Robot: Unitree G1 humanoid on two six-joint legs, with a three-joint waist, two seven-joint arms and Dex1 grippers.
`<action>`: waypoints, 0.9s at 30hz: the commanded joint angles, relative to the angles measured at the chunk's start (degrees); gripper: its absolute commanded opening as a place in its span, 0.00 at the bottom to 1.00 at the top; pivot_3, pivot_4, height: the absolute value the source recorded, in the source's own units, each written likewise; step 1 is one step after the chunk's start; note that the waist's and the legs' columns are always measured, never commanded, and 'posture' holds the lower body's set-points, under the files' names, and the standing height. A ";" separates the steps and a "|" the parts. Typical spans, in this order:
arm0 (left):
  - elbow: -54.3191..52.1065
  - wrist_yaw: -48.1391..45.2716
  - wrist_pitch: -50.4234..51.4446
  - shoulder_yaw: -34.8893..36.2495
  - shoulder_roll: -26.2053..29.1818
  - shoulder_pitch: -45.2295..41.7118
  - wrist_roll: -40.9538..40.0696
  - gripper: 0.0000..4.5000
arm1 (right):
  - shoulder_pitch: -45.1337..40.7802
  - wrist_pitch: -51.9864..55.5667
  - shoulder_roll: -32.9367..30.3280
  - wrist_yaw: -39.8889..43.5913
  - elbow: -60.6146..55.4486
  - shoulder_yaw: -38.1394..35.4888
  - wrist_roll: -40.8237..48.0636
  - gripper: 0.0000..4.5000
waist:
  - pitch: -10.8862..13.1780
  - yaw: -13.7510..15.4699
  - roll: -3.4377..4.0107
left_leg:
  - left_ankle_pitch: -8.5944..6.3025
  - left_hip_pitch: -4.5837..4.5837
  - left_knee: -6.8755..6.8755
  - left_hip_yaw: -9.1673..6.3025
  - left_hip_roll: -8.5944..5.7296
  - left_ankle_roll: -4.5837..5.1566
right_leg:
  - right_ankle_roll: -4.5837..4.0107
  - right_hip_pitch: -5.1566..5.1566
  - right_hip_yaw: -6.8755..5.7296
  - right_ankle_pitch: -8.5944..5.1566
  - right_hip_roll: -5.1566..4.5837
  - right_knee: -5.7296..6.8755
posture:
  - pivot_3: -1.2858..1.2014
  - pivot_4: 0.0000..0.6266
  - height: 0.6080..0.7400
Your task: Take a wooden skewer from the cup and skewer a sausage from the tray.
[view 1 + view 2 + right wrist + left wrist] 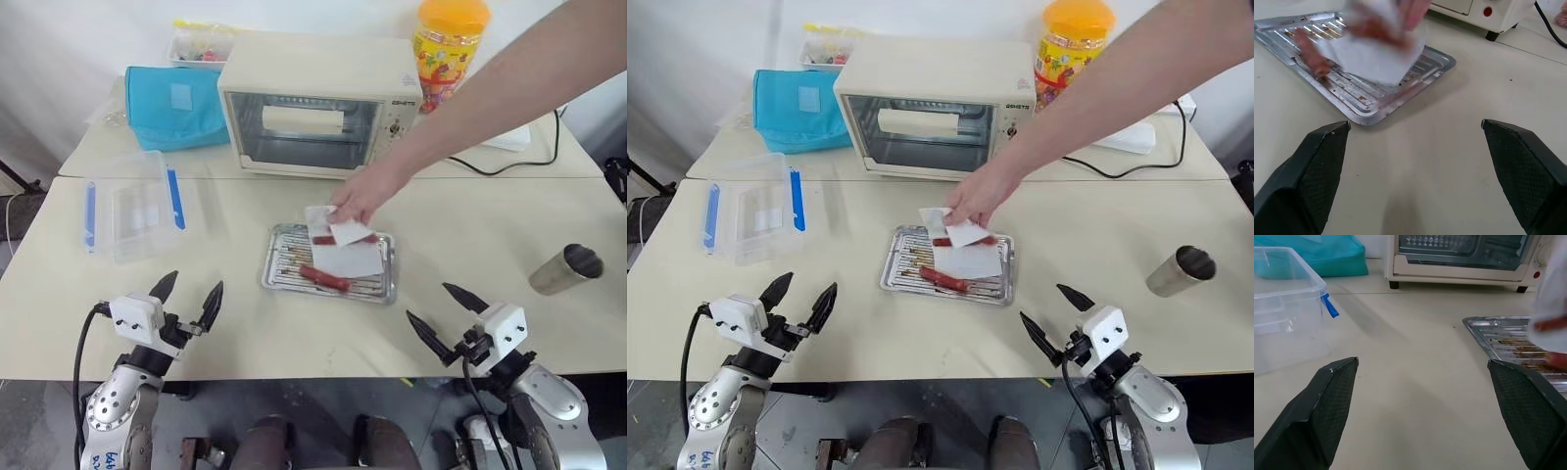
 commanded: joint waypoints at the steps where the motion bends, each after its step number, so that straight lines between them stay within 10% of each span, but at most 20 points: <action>1: 0.25 -0.39 -0.72 0.56 0.62 -0.77 0.15 1.00 | -0.36 -1.30 0.52 -0.42 -0.71 -0.34 0.00 1.00 | 0.00 0.00 0.00 | 0.00 0.00 0.00 0.00 0.00 0.00 | 0.00 0.00 0.00 0.00 0.00 0.00 | 0.52 0.24 1.00; 27: 3.24 -1.09 -1.75 0.71 0.90 -3.37 1.51 1.00 | -2.58 -2.36 1.03 0.33 2.03 0.34 -0.89 1.00 | 0.00 0.00 0.00 | 0.00 0.01 0.00 0.01 -0.01 0.00 | 0.00 0.00 0.00 0.00 0.00 0.02 | 0.52 0.24 1.00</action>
